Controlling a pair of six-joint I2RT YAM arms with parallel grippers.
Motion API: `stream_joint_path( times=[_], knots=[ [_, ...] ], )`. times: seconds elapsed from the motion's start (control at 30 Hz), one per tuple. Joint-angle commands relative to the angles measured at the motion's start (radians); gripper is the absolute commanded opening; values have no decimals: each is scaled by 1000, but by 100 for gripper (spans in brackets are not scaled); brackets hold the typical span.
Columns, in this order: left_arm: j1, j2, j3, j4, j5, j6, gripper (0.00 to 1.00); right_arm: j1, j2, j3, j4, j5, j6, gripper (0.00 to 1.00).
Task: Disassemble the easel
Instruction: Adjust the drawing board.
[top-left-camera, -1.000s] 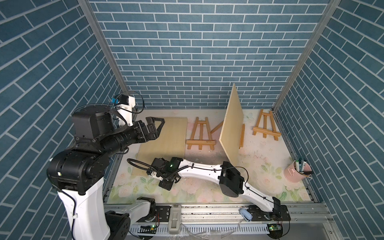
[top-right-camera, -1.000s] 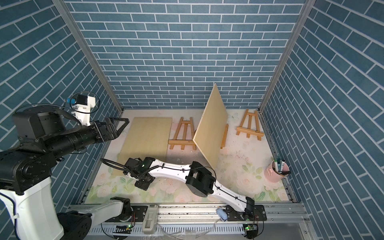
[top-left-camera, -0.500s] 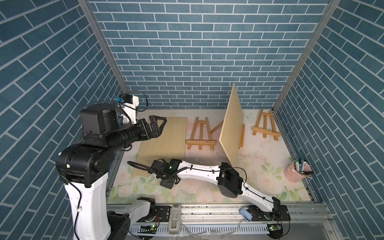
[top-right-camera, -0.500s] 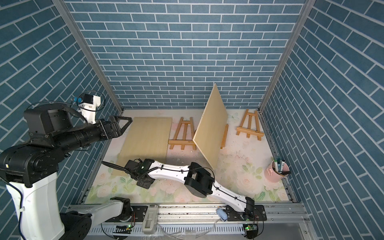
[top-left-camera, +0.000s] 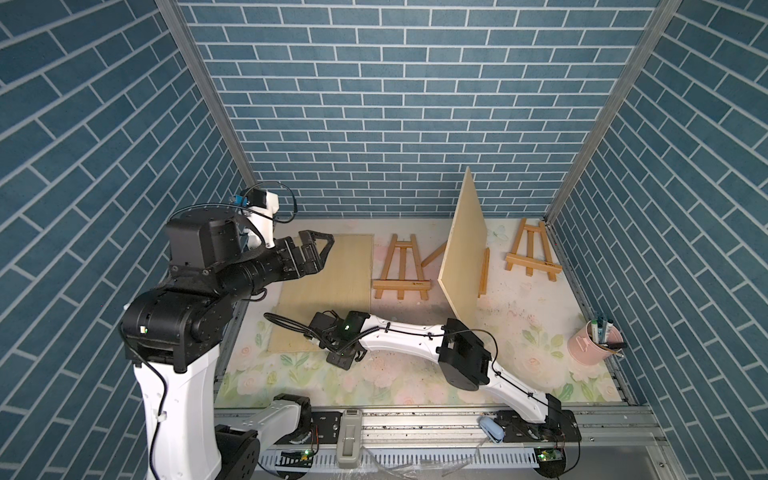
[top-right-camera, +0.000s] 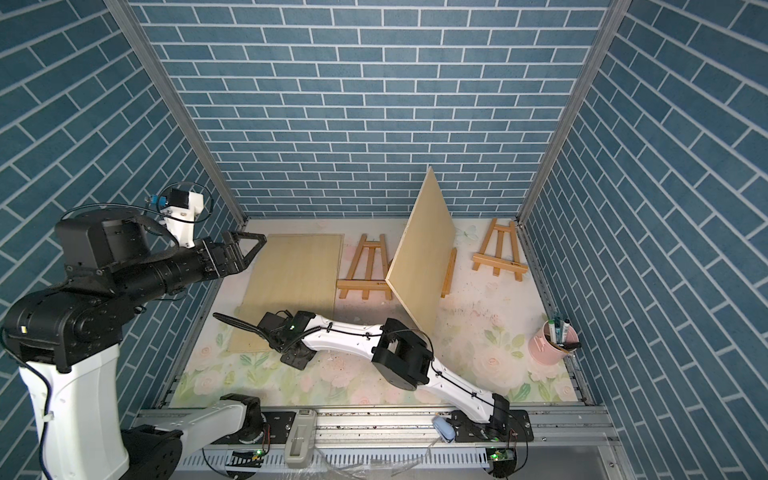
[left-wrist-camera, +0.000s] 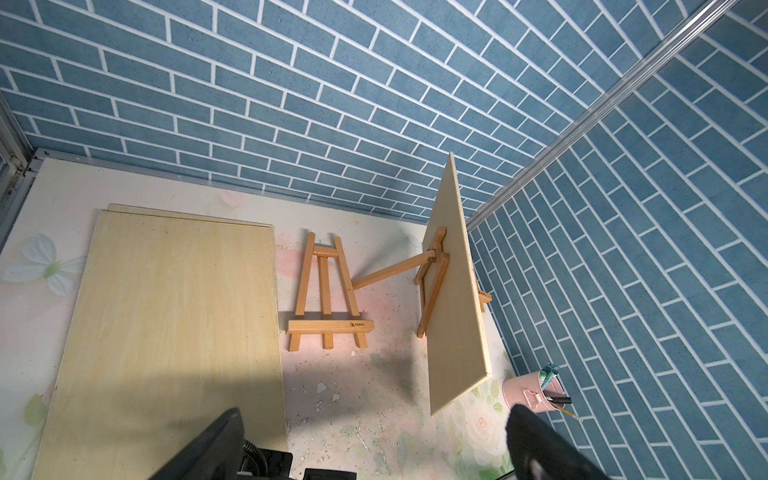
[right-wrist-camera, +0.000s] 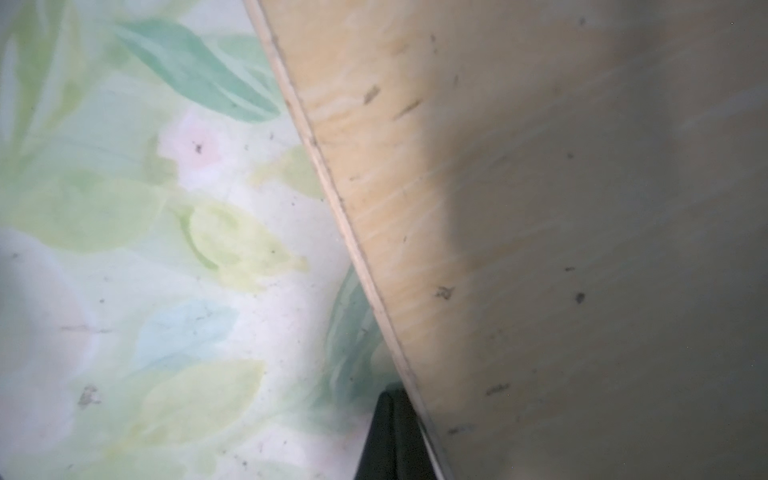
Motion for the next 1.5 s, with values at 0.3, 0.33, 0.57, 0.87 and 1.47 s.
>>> stream_joint_path(
  times=[0.3, 0.33, 0.57, 0.87, 1.47],
  knots=[
    [4, -15, -7, -39, -65, 31, 99, -9, -44, -94, 12, -116, -24, 0],
    [4, -15, -12, -50, -79, 40, 100, -5, -58, -113, 29, -138, -34, 0],
    [4, -25, -72, -34, -84, 40, 99, 16, -68, -89, 36, -230, -66, 0],
    [4, -18, -94, -90, -210, 92, 99, 34, 97, 200, -93, -178, -74, 0],
    [9, 56, -40, -152, -367, 170, 80, 29, -414, -361, 144, 155, 112, 0]
  ],
)
